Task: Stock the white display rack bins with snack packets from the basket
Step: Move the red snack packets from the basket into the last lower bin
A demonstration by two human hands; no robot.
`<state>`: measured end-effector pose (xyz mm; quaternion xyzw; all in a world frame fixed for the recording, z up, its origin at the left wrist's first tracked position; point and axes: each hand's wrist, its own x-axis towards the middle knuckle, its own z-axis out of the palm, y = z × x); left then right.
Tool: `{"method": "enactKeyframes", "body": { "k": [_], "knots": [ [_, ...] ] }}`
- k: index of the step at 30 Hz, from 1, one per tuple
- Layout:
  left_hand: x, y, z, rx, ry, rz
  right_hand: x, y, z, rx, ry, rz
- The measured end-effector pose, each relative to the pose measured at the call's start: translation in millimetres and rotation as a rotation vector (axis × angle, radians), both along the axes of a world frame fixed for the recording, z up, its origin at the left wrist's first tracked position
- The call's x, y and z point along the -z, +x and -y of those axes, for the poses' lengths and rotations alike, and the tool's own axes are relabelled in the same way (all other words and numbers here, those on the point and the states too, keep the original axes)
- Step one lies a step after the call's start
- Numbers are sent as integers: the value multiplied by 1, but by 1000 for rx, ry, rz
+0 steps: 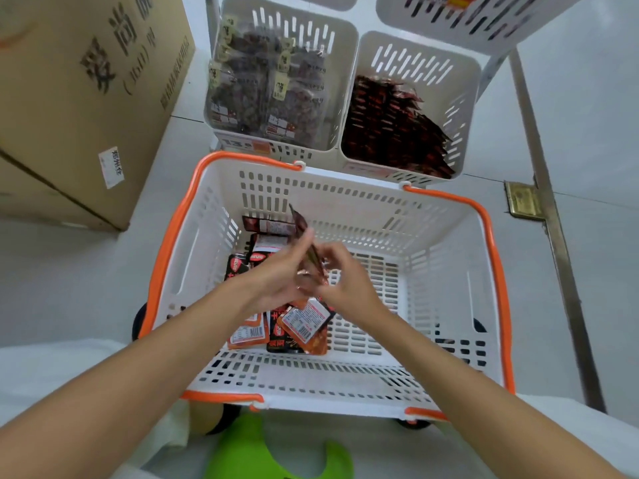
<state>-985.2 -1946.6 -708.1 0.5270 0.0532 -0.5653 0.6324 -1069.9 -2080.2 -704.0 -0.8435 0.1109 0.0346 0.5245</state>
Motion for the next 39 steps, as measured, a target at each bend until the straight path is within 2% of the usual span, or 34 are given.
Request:
{"method": "enactKeyframes", "body": {
  "k": [2,4,7,9,12,14,16,17,21,26,29,32,35,37,39],
  "knots": [
    [-6,2,2,-134,2,15,-6,3,-7,-133,-24,-18],
    [-2,5,-4,-213,116,63,-6,7,-3,-187,-18,-72],
    [12,16,-20,-331,260,149,11,10,16,22,107,-195],
    [17,22,-31,-314,315,213,42,9,28,121,-51,-393],
    [21,22,-43,-269,380,223,97,1,28,22,-171,-768],
    [25,20,-47,-253,381,190,123,-2,19,-85,-277,-832],
    [31,20,-49,-247,373,194,124,-3,16,-90,-392,-756],
    [33,20,-49,-244,373,213,118,-4,17,-85,-380,-716],
    [35,21,-45,-156,389,386,64,0,30,165,114,-539],
    [-5,-2,-6,32,224,453,-11,33,23,393,194,-264],
    [-27,-11,9,39,152,508,-53,50,14,463,337,-299],
    [-36,-11,16,-18,104,554,-81,57,10,571,687,-277],
    [-41,-9,17,58,17,509,-99,55,5,619,959,-231],
    [-34,-5,16,49,41,459,-99,51,11,620,1035,-228],
    [-33,-1,14,-26,132,435,-90,51,25,568,957,-165]
  ]
}}
